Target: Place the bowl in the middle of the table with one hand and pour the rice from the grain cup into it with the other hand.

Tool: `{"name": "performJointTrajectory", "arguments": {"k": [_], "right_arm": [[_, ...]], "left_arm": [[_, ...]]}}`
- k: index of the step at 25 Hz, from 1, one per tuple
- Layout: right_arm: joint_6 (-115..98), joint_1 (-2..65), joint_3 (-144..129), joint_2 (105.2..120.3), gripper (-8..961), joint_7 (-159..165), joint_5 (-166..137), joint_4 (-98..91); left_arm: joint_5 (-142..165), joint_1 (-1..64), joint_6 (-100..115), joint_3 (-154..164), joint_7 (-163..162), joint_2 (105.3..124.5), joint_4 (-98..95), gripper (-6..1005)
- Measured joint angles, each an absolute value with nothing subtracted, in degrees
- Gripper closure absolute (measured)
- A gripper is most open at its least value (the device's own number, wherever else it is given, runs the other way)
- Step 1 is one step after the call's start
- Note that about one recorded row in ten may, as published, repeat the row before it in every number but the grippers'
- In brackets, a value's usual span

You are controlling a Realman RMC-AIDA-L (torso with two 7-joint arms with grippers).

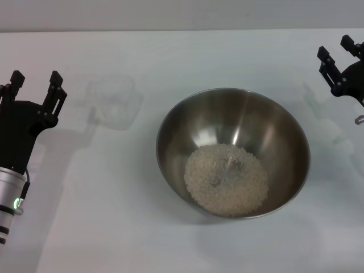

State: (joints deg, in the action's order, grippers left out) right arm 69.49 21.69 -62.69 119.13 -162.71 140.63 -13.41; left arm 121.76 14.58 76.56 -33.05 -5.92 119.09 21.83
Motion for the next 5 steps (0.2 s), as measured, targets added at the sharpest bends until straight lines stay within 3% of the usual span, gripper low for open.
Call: {"name": "performJointTrajectory", "arguments": {"k": [5], "right_arm": [[70.68, 21.21, -62.68, 118.99, 457, -162.30, 140.63, -13.39]], "left_arm": [[121.86, 14.84, 77.53, -33.28, -5.95, 119.04, 22.07, 287]]}}
